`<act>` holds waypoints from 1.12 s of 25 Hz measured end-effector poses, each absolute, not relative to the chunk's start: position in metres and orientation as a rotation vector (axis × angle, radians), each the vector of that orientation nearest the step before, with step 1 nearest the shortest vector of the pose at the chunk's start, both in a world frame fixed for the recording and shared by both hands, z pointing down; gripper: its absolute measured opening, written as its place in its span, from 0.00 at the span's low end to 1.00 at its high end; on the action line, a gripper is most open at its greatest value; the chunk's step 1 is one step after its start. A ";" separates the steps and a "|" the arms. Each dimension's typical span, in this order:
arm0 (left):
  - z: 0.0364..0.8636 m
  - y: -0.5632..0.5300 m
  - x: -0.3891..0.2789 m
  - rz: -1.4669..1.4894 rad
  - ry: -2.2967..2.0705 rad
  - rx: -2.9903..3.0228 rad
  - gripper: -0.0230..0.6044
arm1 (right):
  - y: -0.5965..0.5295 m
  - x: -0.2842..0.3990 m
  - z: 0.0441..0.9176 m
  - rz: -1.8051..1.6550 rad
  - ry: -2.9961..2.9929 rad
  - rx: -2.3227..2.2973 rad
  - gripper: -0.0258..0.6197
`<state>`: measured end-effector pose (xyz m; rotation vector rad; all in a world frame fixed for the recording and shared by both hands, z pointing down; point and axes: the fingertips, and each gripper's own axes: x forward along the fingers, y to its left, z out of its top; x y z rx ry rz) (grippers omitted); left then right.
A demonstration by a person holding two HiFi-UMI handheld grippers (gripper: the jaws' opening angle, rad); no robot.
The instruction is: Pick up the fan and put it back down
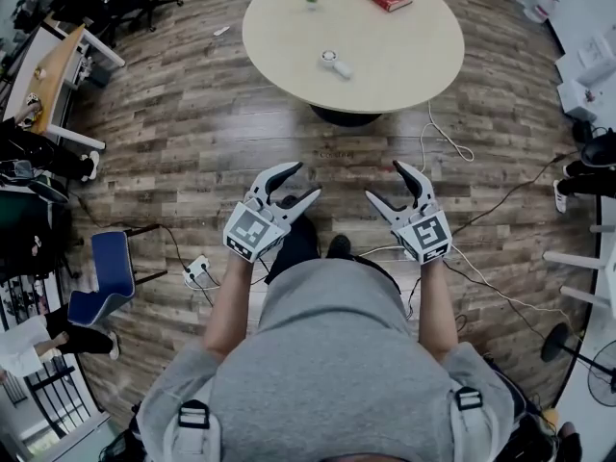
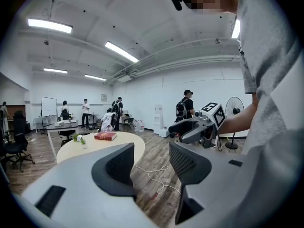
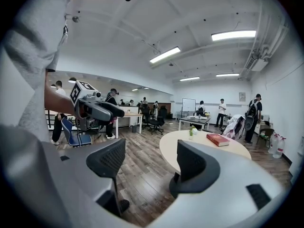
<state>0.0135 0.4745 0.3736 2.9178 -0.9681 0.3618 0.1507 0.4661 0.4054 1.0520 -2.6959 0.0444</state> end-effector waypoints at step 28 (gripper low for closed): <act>0.384 0.302 -0.050 0.360 -0.706 2.967 0.43 | 0.321 0.067 0.427 0.104 -2.554 1.123 0.58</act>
